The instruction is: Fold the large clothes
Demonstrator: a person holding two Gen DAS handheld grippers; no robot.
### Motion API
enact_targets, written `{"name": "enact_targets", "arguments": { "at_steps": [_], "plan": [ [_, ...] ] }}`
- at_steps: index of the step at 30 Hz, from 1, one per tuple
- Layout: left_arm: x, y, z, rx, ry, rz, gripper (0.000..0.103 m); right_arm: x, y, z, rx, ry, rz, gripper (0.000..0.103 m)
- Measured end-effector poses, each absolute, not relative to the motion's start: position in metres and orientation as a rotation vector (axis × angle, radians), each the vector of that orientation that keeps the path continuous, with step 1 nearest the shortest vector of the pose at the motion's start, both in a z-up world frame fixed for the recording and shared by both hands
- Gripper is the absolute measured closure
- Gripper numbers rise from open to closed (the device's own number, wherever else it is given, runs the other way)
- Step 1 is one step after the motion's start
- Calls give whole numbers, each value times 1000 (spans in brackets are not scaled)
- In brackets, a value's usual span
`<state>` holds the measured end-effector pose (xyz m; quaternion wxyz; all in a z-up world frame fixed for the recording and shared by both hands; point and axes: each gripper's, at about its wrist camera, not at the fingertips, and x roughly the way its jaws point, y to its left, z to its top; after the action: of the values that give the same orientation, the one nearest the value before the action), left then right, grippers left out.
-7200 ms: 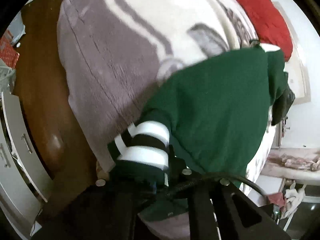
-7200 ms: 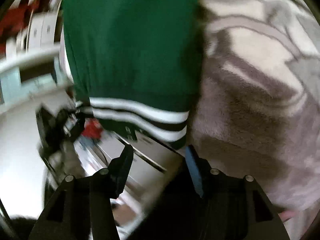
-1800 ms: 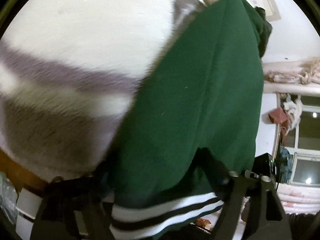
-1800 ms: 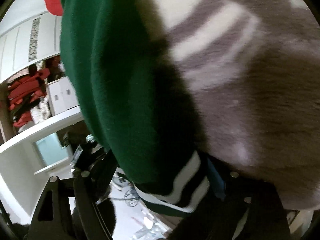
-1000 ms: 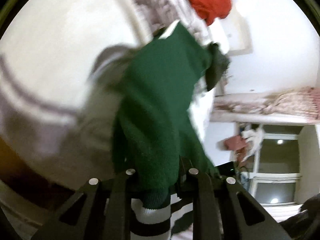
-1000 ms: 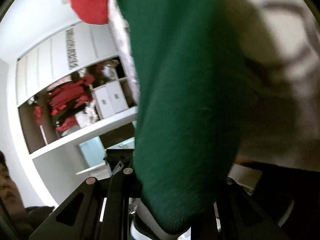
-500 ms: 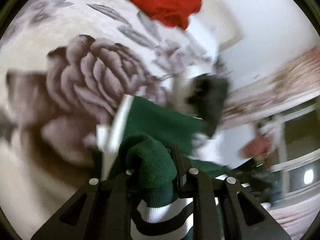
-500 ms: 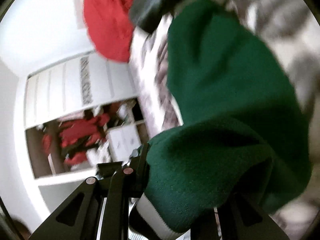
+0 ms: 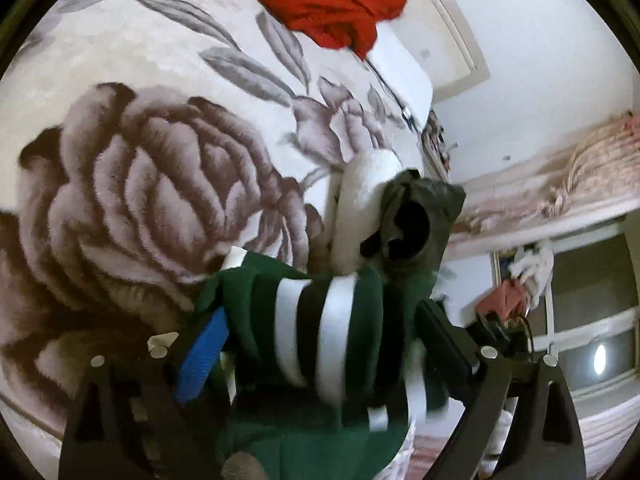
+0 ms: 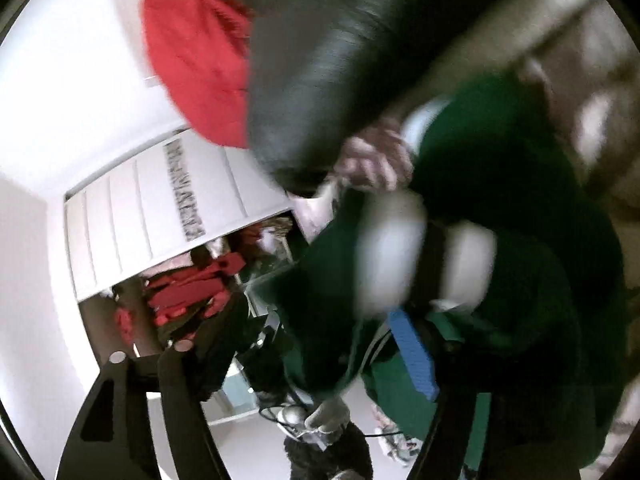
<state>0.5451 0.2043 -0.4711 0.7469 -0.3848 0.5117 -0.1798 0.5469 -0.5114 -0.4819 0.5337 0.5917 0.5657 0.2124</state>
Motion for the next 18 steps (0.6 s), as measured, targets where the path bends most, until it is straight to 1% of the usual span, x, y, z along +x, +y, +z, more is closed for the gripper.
{"name": "enact_targets", "arguments": {
  "at_steps": [1,2,3,4,6,7,10,13,14,16,18],
  "plan": [
    [541,207,-470,-849,1108,-376,9,545,-513,-470,1332,1353,497,27],
    [535,211,-468,-847,1093,-350,9,542,-520,-457,1190,1365,476,26],
    [524,215,-464,-811,1074,-297,9,542,-517,-448,1081,1373,459,23],
    [519,217,-461,-781,1059,-256,9,536,-521,-439,886,1392,426,22],
    [494,223,-448,-722,1007,-165,9,522,-525,-441,646,1453,372,19],
    [477,226,-441,-673,980,-99,9,515,-525,-450,580,1491,376,18],
    [430,228,-428,-590,912,78,9,500,-521,-486,514,1591,442,17],
    [384,223,-436,-588,916,176,9,506,-503,-522,496,1601,516,14],
    [374,219,-444,-585,938,194,9,515,-500,-535,535,1598,557,14],
    [350,210,-469,-599,1017,242,9,531,-493,-556,580,1617,616,0],
    [333,203,-485,-618,1067,282,9,547,-485,-577,590,1653,657,0]
  ]
}}
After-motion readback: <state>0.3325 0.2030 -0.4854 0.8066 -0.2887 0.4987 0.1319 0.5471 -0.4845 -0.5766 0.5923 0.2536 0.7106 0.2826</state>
